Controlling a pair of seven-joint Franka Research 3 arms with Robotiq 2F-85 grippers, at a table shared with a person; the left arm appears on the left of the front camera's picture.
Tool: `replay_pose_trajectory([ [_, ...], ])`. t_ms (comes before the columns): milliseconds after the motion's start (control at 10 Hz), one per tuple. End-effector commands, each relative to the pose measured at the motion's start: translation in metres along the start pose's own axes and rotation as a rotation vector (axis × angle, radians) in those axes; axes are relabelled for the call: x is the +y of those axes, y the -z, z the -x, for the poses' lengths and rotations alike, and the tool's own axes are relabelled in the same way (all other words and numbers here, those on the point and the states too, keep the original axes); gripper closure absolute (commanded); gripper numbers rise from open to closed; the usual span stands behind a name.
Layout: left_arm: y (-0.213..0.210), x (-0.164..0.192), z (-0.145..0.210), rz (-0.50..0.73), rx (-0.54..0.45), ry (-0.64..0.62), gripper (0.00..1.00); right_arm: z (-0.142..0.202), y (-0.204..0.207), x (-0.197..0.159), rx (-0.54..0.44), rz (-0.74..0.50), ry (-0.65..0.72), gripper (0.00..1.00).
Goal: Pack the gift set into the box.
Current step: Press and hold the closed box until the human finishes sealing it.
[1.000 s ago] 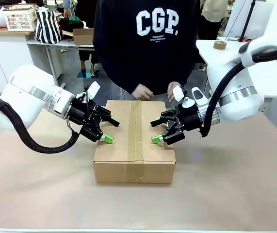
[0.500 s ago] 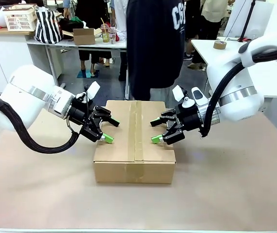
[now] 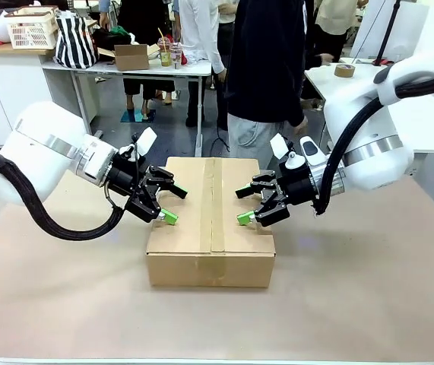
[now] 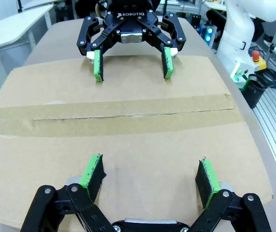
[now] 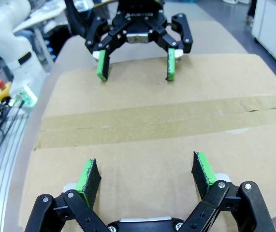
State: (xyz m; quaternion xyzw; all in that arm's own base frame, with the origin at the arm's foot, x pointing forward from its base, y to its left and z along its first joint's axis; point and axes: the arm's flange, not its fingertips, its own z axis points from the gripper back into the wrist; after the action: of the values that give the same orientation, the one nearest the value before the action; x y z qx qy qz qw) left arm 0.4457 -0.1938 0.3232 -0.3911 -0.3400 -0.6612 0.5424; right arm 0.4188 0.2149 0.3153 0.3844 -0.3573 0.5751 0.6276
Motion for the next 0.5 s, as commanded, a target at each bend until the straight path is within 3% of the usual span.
replay_pose_trajectory([
  [0,0.0000,-0.0006,0.0016,0.011,-0.006,-0.011,0.00,0.0029,0.0002,0.0017,-0.009,0.002,0.016,0.00],
  [400,0.0000,-0.0006,0.0016,0.011,-0.006,-0.011,0.00,0.0029,0.0002,0.0017,-0.009,0.002,0.016,0.00],
])
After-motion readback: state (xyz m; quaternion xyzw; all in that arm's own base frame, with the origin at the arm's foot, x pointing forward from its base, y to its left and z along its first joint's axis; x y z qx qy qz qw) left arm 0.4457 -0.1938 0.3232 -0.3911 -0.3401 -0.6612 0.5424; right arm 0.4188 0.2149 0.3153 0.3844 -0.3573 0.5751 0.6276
